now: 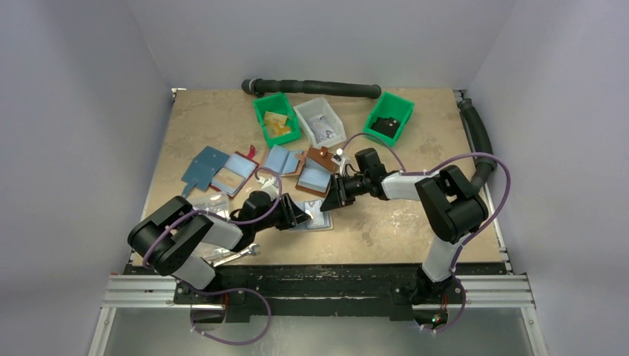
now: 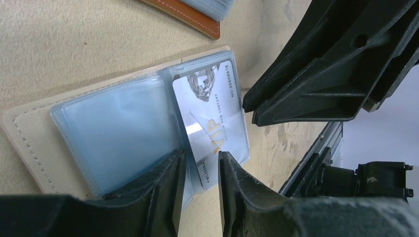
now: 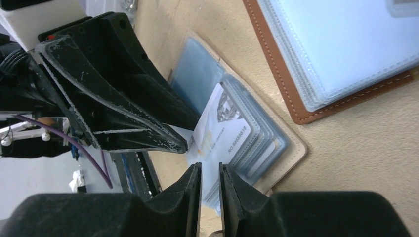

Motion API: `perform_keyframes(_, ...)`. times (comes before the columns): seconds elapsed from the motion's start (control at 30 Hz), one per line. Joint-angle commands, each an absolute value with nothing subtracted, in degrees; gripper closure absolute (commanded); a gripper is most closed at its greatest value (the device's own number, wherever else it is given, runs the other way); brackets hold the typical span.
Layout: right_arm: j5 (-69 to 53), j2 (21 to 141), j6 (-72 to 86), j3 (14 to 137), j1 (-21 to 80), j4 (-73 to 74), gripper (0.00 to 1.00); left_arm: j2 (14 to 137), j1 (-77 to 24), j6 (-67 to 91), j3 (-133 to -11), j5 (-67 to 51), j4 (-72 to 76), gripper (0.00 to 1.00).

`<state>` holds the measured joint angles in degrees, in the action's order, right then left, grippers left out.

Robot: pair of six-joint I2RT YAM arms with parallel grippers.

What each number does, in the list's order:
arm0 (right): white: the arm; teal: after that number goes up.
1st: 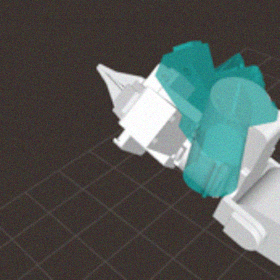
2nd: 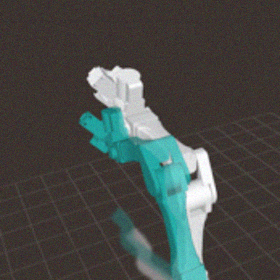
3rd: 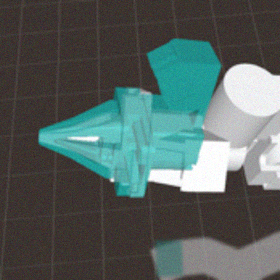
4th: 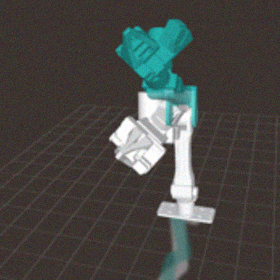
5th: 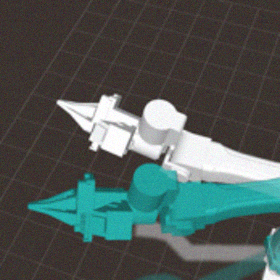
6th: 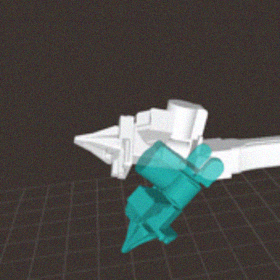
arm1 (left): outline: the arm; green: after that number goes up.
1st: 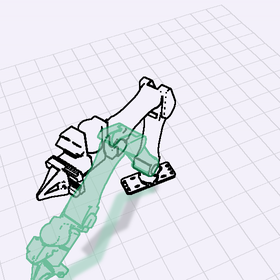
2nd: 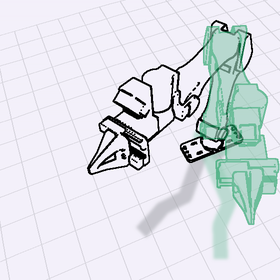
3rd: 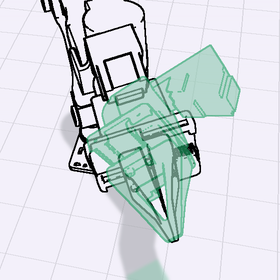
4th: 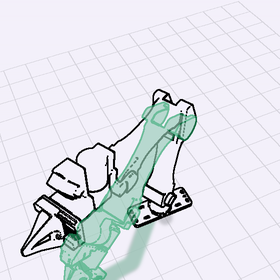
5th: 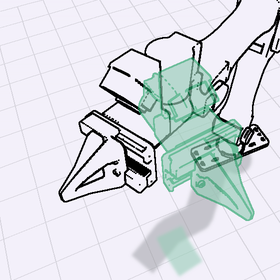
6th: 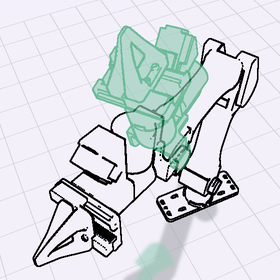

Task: Take the credit cards out of the card holder
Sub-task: Remove the credit card from the card holder.

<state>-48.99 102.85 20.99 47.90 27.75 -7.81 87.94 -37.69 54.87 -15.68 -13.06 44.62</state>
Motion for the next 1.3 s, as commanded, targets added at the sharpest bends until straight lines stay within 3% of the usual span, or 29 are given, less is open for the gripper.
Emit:
perform_keyframes(0.0, -52.36, 103.27, 21.62, 49.75, 28.21, -9.75, 0.74, 89.02, -38.34, 54.25, -17.21, -13.79, 46.75, 0.67)
perform_keyframes(0.23, -46.97, 103.51, 20.95, 49.94, 28.46, -8.12, 0.64, 89.34, -38.42, 54.71, -17.12, -14.09, 47.37, 0.67)
perform_keyframes(0.73, -40.33, 103.75, 19.27, 50.93, 28.48, -5.01, 0.62, 90.7, -38.41, 56.12, -16.61, -13.49, 48.74, 0.65)
perform_keyframes(0.87, -44.46, 103.97, 19.29, 51.06, 28.94, -5.41, 0.64, 91.04, -38.43, 56.33, -16.57, -14.05, 49.49, 0.65)
perform_keyframes(1.07, -50.66, 103.95, 19.64, 51.33, 29.83, -6.38, 0.74, 91.32, -38.42, 56.45, -16.51, -14.33, 50.26, 0.65)
perform_keyframes(1.27, -53.99, 103.97, 19.99, 51.37, 30.51, -7.03, 0.72, 91.34, -38.46, 56.54, -16.49, -14.51, 50.41, 0.65)
